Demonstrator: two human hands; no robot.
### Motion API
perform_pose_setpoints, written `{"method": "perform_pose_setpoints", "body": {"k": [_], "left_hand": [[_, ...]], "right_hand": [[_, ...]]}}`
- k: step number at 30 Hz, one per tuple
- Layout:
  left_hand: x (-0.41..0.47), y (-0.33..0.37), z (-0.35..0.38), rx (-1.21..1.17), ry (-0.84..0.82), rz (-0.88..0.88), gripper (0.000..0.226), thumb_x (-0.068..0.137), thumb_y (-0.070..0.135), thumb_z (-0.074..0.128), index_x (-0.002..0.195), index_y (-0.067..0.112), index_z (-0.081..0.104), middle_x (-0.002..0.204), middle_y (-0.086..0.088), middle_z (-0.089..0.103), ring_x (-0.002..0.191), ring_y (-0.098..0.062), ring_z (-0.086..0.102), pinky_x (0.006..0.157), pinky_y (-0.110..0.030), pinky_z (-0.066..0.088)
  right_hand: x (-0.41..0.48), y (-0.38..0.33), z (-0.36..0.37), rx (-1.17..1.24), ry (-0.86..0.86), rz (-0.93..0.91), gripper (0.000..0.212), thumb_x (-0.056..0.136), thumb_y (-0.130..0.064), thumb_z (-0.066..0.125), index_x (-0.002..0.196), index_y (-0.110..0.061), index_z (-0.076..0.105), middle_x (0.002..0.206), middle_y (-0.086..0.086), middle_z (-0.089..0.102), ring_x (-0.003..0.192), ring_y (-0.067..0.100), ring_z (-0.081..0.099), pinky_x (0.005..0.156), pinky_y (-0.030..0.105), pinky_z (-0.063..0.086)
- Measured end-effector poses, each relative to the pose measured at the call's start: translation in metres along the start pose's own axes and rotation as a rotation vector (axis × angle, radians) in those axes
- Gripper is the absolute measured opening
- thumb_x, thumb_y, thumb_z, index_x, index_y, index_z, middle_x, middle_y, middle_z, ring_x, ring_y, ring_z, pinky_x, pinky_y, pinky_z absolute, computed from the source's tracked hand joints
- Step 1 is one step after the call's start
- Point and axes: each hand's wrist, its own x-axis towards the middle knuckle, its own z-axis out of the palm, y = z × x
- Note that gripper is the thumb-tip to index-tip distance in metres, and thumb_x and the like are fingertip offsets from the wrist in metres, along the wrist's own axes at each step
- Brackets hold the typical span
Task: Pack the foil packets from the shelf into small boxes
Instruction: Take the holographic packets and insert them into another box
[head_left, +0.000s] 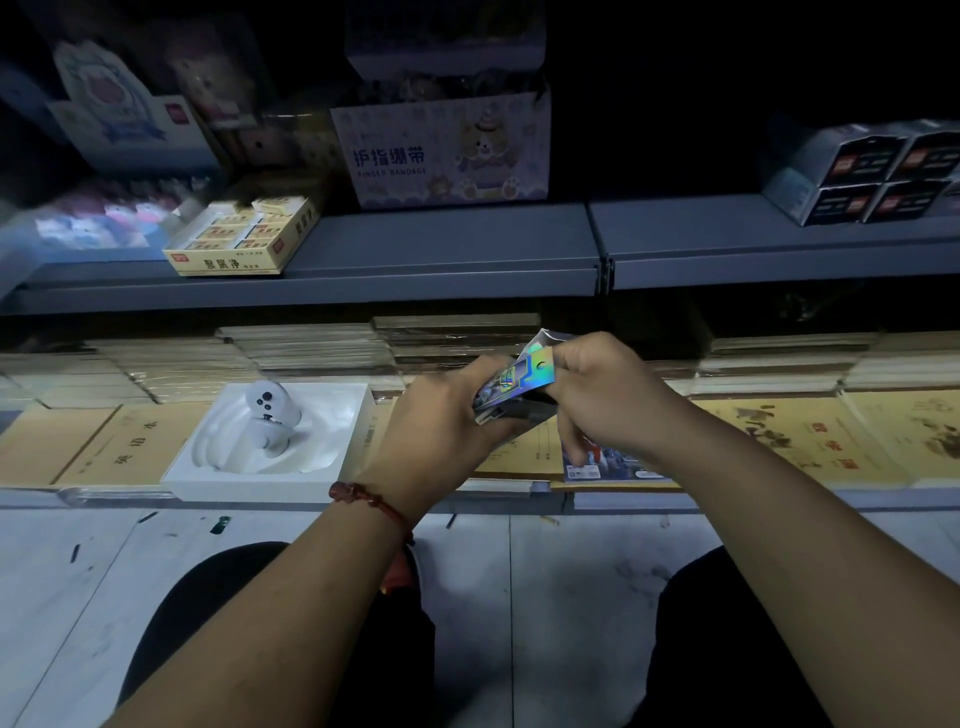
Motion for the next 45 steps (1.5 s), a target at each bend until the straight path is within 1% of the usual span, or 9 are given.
{"method": "perform_pose_setpoints", "body": {"k": [4,10,15,23,29,34,36,41,45], "left_hand": [[0.001,-0.004,0.002,0.016,-0.009,0.009,0.045,0.078,0.044,0.083,0.119,0.037,0.065,0.094,0.012,0.074,0.084,-0.011,0.07,0.071,-0.038,0.055],[0.0,-0.001,0.005,0.025,0.035,0.093,0.045,0.077,0.038,0.084,0.116,0.037,0.062,0.086,0.012,0.07,0.075,-0.011,0.066,0.066,-0.036,0.055],[-0.001,-0.006,0.002,0.052,-0.015,0.13,0.05,0.078,0.035,0.083,0.125,0.035,0.063,0.101,0.01,0.075,0.088,-0.014,0.071,0.072,-0.038,0.057],[0.008,-0.004,-0.002,-0.086,0.023,-0.011,0.038,0.073,0.029,0.087,0.106,0.035,0.069,0.08,0.017,0.07,0.076,-0.003,0.067,0.071,-0.031,0.054],[0.008,-0.01,0.001,-0.057,-0.055,-0.083,0.042,0.07,0.032,0.088,0.108,0.031,0.069,0.086,0.012,0.073,0.083,-0.013,0.068,0.075,-0.039,0.055],[0.01,-0.004,-0.001,-0.114,-0.072,-0.19,0.041,0.07,0.029,0.092,0.106,0.028,0.074,0.089,0.012,0.076,0.081,-0.004,0.069,0.072,-0.027,0.055],[0.01,-0.002,-0.002,-0.148,-0.086,-0.22,0.04,0.07,0.029,0.092,0.105,0.028,0.074,0.09,0.014,0.076,0.083,-0.001,0.069,0.073,-0.027,0.057],[0.008,0.005,-0.002,-0.179,-0.117,-0.234,0.041,0.071,0.028,0.093,0.107,0.029,0.073,0.092,0.016,0.076,0.084,0.003,0.069,0.074,-0.026,0.059],[0.005,0.01,-0.001,-0.152,-0.121,-0.21,0.045,0.07,0.03,0.093,0.11,0.032,0.073,0.094,0.017,0.075,0.085,0.004,0.068,0.072,-0.019,0.056]], "right_hand": [[-0.002,-0.002,0.004,-0.007,-0.092,0.045,0.028,0.101,-0.007,0.037,0.103,-0.005,0.064,0.045,0.014,0.056,0.038,0.02,0.05,0.051,0.026,0.037],[-0.001,-0.001,0.003,0.06,-0.22,0.113,0.039,0.102,-0.017,0.026,0.122,-0.023,0.059,0.049,0.017,0.055,0.036,0.017,0.028,0.045,0.024,0.023],[-0.002,0.006,0.003,0.219,-0.324,0.153,0.035,0.105,-0.023,0.027,0.118,-0.016,0.059,0.056,0.018,0.055,0.049,0.026,0.034,0.039,0.022,0.026],[-0.001,-0.004,0.009,0.331,-0.191,0.147,0.022,0.105,-0.018,0.039,0.118,-0.003,0.044,0.056,0.02,0.054,0.039,0.022,0.044,0.038,0.025,0.032],[0.002,0.001,-0.001,-0.215,0.024,-0.017,0.034,0.104,-0.022,0.053,0.091,0.005,0.069,0.055,0.015,0.054,0.031,0.011,0.043,0.034,0.02,0.035],[0.003,0.007,-0.008,-0.155,0.16,-0.066,0.02,0.099,-0.02,0.065,0.088,-0.012,0.079,0.079,0.004,0.076,0.032,0.01,0.051,0.038,0.021,0.045],[0.002,0.008,-0.011,-0.111,0.179,-0.038,0.019,0.099,-0.022,0.065,0.086,-0.015,0.078,0.074,-0.006,0.074,0.032,0.01,0.051,0.042,0.023,0.045],[-0.002,0.006,-0.013,-0.044,0.174,0.002,0.024,0.097,-0.025,0.068,0.078,-0.012,0.075,0.04,0.001,0.056,0.027,0.008,0.044,0.037,0.018,0.036],[-0.001,0.005,-0.012,-0.025,0.164,0.029,0.018,0.096,-0.025,0.071,0.085,-0.012,0.077,0.034,-0.002,0.051,0.025,0.007,0.043,0.035,0.015,0.033]]}}
